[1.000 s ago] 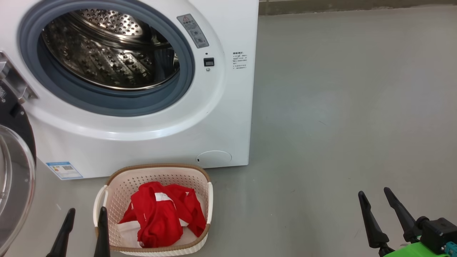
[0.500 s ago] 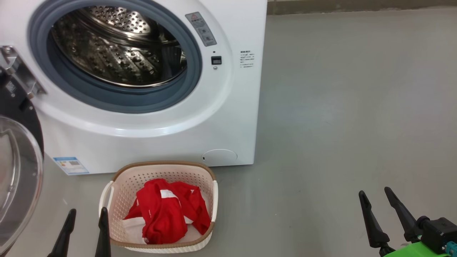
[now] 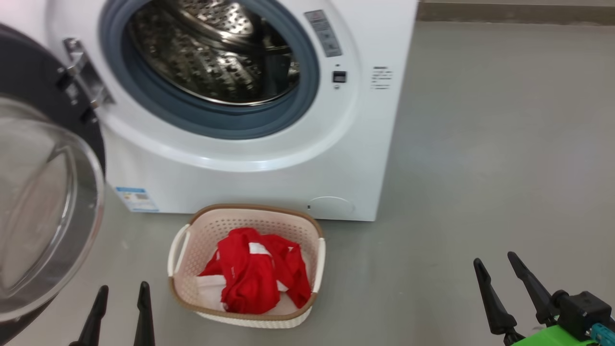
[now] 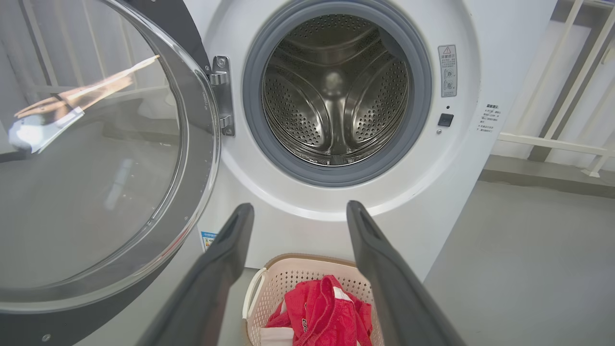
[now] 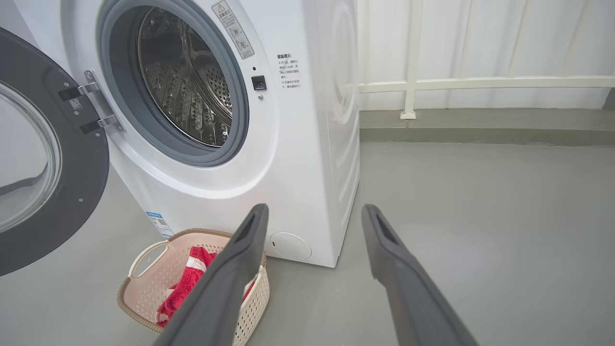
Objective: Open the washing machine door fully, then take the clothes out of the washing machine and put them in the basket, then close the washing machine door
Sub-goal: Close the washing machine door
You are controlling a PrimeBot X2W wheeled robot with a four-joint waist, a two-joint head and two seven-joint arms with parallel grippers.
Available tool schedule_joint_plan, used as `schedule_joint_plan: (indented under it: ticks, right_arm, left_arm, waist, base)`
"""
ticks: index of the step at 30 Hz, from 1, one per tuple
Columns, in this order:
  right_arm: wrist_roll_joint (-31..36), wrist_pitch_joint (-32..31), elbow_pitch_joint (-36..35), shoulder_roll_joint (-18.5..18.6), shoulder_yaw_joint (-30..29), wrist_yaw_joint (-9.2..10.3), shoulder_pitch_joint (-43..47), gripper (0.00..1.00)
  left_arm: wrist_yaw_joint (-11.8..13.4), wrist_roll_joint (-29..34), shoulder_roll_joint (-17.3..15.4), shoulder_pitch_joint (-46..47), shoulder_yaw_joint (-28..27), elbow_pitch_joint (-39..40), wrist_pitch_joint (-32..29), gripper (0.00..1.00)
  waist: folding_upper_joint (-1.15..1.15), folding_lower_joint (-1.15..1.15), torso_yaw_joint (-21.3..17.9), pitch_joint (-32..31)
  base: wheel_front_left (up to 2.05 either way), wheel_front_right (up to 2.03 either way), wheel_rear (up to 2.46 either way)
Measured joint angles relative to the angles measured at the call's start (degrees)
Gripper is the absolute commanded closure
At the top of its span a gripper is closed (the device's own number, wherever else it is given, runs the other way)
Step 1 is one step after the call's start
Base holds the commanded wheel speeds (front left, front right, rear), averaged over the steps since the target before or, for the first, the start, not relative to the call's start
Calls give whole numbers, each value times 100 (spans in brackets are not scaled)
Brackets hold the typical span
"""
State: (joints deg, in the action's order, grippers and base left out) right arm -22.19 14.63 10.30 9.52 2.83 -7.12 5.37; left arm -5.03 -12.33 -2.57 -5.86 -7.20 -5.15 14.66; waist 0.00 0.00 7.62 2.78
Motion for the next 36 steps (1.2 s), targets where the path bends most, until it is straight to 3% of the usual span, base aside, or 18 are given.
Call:
schedule_joint_plan:
  ticks: [28, 36]
  right_arm:
    - [-155, 0, 226, 253, 944, 0, -595, 0]
    - [-254, 0, 367, 302, 1402, 0, -1041, 0]
  left_arm:
    - [308, -563, 1, -163, 299, -75, 0, 0]
    - [511, -705, 1, -280, 221, 154, 0, 0]
  waist:
    - [0, 0, 2001, 124]
    - [0, 0, 2293, 162]
  base:
    - [0, 0, 0]
    - [0, 0, 0]
